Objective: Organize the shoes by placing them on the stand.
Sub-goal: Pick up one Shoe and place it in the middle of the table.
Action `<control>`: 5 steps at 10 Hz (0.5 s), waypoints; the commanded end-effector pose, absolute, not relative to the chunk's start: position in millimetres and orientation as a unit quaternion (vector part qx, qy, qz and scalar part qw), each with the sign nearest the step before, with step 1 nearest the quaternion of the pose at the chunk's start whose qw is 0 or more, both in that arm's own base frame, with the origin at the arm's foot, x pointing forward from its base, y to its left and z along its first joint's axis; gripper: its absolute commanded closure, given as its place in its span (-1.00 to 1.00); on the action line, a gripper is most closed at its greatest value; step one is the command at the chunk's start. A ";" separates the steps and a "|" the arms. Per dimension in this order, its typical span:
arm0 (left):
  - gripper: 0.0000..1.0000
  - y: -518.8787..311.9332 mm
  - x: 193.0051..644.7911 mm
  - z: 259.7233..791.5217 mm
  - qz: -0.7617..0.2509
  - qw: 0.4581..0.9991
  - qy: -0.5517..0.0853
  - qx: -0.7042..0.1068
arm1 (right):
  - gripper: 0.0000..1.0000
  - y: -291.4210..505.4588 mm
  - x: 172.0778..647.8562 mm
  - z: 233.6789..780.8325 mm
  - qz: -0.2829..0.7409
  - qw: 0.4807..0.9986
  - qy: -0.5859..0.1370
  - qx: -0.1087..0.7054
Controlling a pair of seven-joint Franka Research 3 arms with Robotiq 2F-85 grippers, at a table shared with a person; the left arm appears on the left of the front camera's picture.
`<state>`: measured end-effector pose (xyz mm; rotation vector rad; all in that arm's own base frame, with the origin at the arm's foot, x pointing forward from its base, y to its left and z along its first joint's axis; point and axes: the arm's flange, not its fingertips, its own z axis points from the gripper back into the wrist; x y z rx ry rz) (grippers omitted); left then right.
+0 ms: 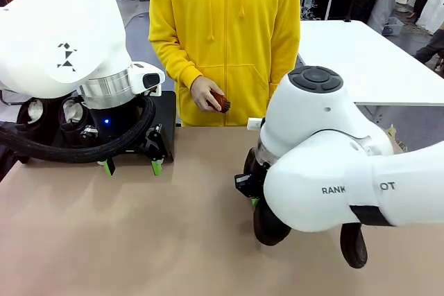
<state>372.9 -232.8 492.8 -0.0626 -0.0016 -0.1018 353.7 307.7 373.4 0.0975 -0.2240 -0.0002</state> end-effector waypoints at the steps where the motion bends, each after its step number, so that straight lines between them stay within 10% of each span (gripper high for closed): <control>1: -1.00 -229.4 372.4 494.5 -0.053 0.998 -0.002 -0.033 | 1.00 325.4 371.0 363.3 -0.033 0.990 -0.123 0.063; 3: -1.00 -229.4 372.4 494.5 -0.053 0.998 -0.002 -0.033 | 0.88 324.0 379.1 354.4 -0.045 0.992 -0.100 0.065; 5: -1.00 -229.4 372.4 494.5 -0.053 0.998 -0.002 -0.033 | 0.12 322.4 383.0 354.5 -0.039 0.992 -0.092 0.075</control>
